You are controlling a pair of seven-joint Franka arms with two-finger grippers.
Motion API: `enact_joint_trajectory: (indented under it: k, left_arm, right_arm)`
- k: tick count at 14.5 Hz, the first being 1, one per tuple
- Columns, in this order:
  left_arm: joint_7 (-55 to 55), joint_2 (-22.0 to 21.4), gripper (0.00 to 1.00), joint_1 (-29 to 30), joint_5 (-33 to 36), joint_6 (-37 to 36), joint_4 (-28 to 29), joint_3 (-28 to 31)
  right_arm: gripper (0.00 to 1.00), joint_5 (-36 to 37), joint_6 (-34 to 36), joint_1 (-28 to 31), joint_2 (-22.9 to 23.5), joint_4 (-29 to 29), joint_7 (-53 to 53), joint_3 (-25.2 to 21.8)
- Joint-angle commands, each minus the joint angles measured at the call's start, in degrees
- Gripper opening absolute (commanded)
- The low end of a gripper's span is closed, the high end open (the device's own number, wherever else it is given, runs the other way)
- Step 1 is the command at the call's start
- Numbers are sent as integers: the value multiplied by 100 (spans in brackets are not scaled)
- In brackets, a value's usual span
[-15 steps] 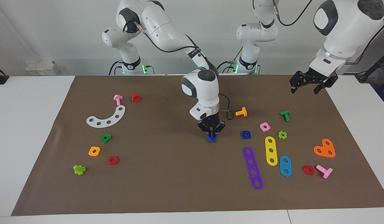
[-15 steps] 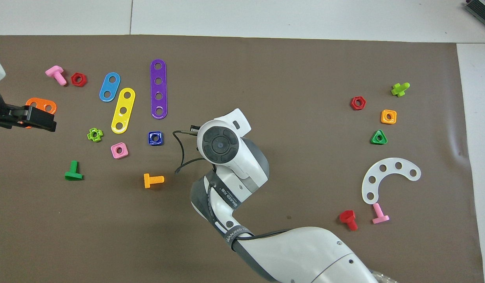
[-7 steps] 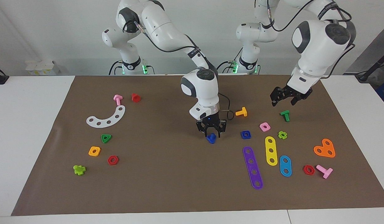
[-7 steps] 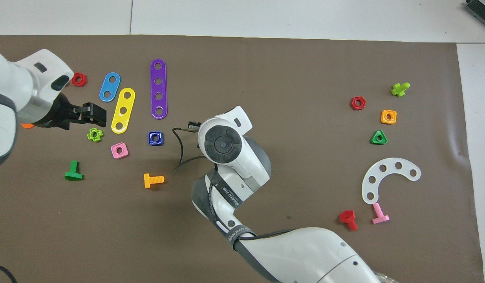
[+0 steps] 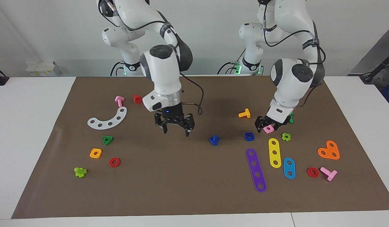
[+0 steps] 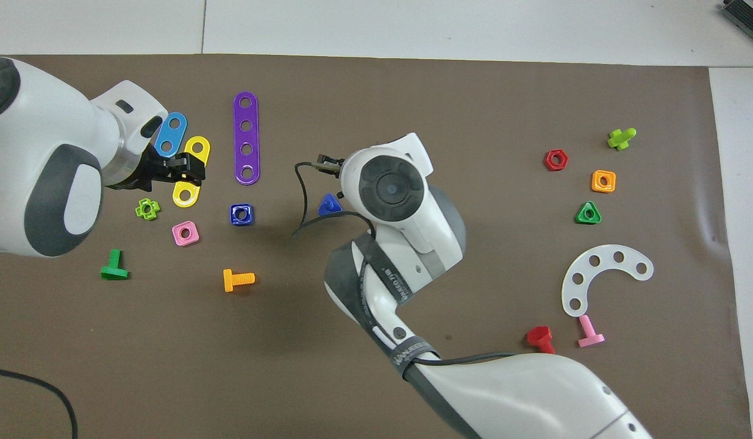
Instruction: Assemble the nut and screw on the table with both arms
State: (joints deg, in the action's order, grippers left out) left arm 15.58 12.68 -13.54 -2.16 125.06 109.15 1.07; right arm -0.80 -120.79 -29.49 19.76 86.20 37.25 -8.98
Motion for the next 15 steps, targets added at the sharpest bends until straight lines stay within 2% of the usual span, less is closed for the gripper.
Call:
enact_joint_trajectory:
  k: [1, 3, 7, 11, 15]
  left_arm:
    - [260, 129, 83, -236, -91, 552, 395, 86]
    - [366, 400, 83, -482, -91, 1018, 563, 95]
    - [402, 437, 79, -561, -82, 1222, 756, 104]
    - [323, 454, 74, -597, -30, 1460, 924, 104]
    - [112, 446, 63, -597, -12, 1381, 985, 112]
  right_arm:
    - [100, -8, 676, 407, -480, 213, -585, 98]
    - [100, -8, 1318, 706, -866, 396, -858, 98]
    - [100, -8, 2136, 1452, -1561, 714, -1955, 98]
    - [100, -8, 3191, 2095, -1966, 705, -2809, 90]
    - [100, 1, 3632, 2561, -2230, 723, -3415, 90]
